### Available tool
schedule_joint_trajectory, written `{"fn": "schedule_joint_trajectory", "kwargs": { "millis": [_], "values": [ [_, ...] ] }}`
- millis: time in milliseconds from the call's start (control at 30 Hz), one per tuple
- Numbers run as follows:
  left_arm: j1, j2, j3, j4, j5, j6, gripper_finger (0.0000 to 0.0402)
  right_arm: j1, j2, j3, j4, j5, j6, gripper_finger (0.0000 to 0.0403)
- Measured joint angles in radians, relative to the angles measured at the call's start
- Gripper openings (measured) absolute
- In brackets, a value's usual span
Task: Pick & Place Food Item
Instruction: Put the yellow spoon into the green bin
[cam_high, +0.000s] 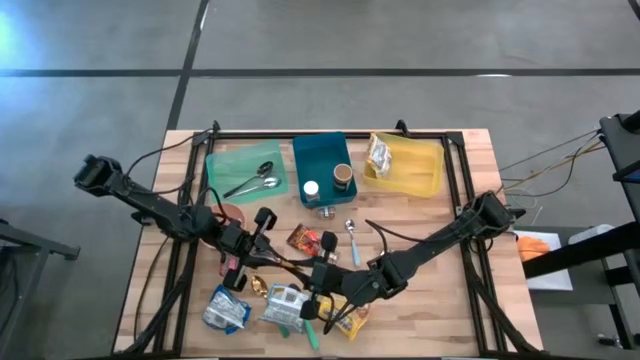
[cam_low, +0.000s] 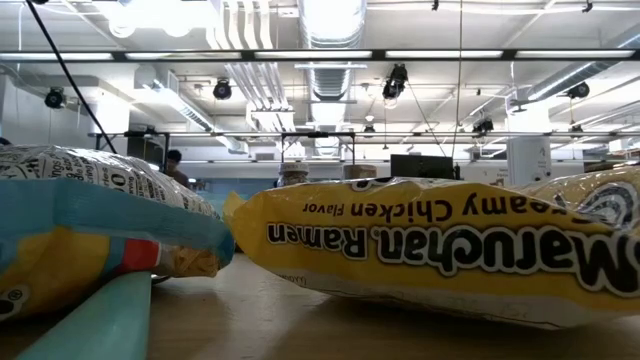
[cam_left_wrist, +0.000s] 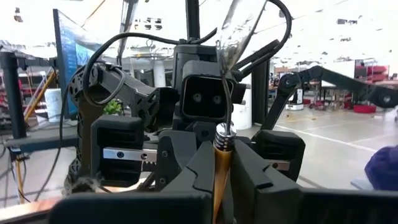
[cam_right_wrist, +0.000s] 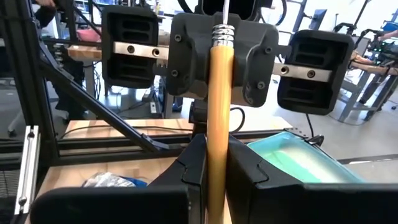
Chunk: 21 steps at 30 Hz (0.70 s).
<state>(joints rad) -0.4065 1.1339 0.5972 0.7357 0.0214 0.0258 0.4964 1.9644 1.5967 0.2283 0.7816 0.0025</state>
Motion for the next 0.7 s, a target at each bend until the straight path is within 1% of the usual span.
{"fn": "schedule_joint_trajectory", "kwargs": {
  "millis": [67,133,267,367,467,567,700],
  "values": [
    [0.0,0.0,0.0,-0.003,-0.013,-0.026,0.0018,0.0,0.0,0.0,0.0,0.002,-0.011,0.0024],
    [0.0,-0.001,0.0,-0.009,-0.028,-0.052,0.0018,0.0,0.0,0.0,-0.004,0.001,-0.025,0.0041],
    [0.0,-0.001,0.0,-0.049,-0.061,-0.139,0.0018,0.0,0.0,-0.002,-0.013,-0.004,-0.05,0.0111],
    [0.0,-0.001,0.015,-0.098,-0.084,-0.174,0.0018,0.0,0.0,-0.002,-0.009,-0.002,-0.048,0.0163],
    [0.0,-0.001,0.05,-0.194,-0.11,-0.192,0.0018,0.0,0.0,-0.002,-0.029,-0.002,-0.044,0.0205],
    [0.0,-0.001,0.104,-0.316,-0.135,-0.209,0.0018,0.001,0.0,-0.002,-0.08,0.015,-0.012,0.0235],
    [0.0,0.0,0.216,-0.568,-0.203,-0.235,0.0018,0.004,0.0,-0.002,-0.205,0.124,0.08,0.0257]
  ]
}}
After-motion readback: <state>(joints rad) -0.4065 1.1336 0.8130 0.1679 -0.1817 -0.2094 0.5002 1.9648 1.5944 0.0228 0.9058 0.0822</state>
